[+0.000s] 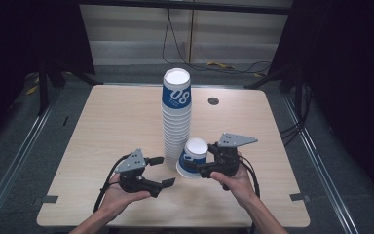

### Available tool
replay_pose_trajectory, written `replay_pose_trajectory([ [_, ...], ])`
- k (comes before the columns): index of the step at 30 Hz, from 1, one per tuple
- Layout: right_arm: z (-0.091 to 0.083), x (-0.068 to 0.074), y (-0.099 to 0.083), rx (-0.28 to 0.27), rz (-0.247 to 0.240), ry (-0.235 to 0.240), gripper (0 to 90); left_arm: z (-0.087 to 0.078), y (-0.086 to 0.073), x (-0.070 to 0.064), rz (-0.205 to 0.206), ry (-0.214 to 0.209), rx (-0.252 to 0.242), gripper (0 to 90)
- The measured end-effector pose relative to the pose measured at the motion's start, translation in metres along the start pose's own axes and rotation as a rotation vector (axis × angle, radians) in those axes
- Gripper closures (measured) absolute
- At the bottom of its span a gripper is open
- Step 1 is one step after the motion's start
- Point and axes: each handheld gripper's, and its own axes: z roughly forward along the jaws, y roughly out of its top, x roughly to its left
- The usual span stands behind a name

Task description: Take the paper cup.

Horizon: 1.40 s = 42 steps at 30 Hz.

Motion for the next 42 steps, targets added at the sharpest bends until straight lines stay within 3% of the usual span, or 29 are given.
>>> replay_pose_trajectory([
  [4,0.006,0.001,-0.004,0.007,0.005,0.015,26.0,0.001,-0.002,-0.002,-0.013,-0.011,0.006,16.3],
  [7,0.011,0.003,-0.006,0.015,0.020,0.035,26.1,0.000,-0.001,-0.003,0.011,-0.024,0.005,17.1],
  [13,0.016,0.005,-0.008,0.019,0.016,0.056,26.0,0.002,-0.002,-0.006,0.015,-0.063,0.007,16.6],
  [18,0.020,0.009,-0.009,0.024,-0.001,0.074,26.0,0.004,-0.003,-0.008,0.024,-0.050,0.022,15.7],
  [21,0.021,0.010,-0.008,0.022,0.001,0.075,26.1,0.003,-0.003,-0.007,0.006,-0.053,0.004,15.8],
  [30,0.027,0.015,-0.009,0.027,0.010,0.090,26.1,0.007,-0.004,-0.008,0.005,-0.071,0.023,16.3],
  [32,0.030,0.016,-0.010,0.022,0.022,0.107,26.3,0.008,-0.004,-0.008,-0.007,-0.079,0.018,15.8],
  [42,0.035,0.019,-0.012,0.015,0.026,0.105,26.5,0.011,-0.006,-0.004,-0.037,-0.082,0.031,12.7],
])
